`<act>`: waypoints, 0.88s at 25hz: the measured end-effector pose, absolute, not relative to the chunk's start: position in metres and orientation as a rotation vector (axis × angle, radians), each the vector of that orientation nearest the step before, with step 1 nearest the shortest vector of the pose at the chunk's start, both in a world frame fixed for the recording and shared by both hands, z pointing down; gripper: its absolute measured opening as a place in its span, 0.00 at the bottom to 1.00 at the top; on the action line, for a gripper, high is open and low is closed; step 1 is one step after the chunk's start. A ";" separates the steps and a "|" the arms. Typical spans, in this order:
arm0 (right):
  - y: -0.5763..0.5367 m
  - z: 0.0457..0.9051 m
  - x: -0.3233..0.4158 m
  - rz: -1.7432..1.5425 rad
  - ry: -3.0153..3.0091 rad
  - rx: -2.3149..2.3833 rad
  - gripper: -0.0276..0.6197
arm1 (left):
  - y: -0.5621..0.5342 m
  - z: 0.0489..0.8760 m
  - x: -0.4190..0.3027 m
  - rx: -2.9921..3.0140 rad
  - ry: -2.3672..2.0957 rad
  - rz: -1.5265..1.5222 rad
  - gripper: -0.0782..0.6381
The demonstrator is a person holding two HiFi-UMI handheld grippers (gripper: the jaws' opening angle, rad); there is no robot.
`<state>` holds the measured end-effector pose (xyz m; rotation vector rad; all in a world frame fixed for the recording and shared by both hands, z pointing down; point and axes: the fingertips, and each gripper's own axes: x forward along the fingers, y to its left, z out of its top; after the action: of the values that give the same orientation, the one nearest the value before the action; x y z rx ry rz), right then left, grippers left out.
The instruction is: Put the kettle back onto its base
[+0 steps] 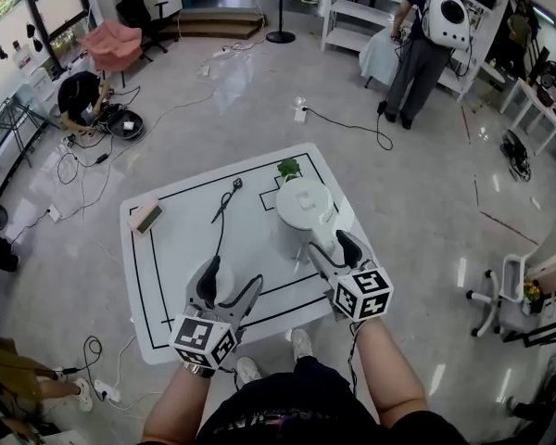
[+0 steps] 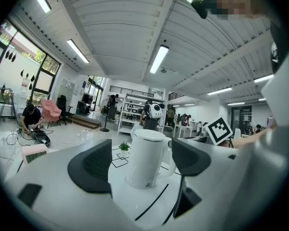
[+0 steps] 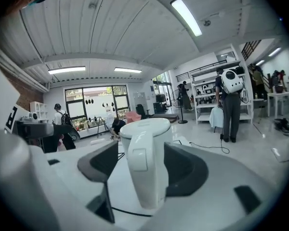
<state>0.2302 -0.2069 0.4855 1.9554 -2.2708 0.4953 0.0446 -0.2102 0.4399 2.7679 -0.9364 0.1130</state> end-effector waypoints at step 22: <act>-0.228 0.534 0.232 0.535 -2.184 1.750 0.31 | -0.223 0.443 0.060 2.731 -1.017 0.127 0.63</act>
<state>0.2316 -0.2278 0.5344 1.7495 -2.1842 0.5353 0.0599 -0.2229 0.4426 2.7311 -1.0175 0.1267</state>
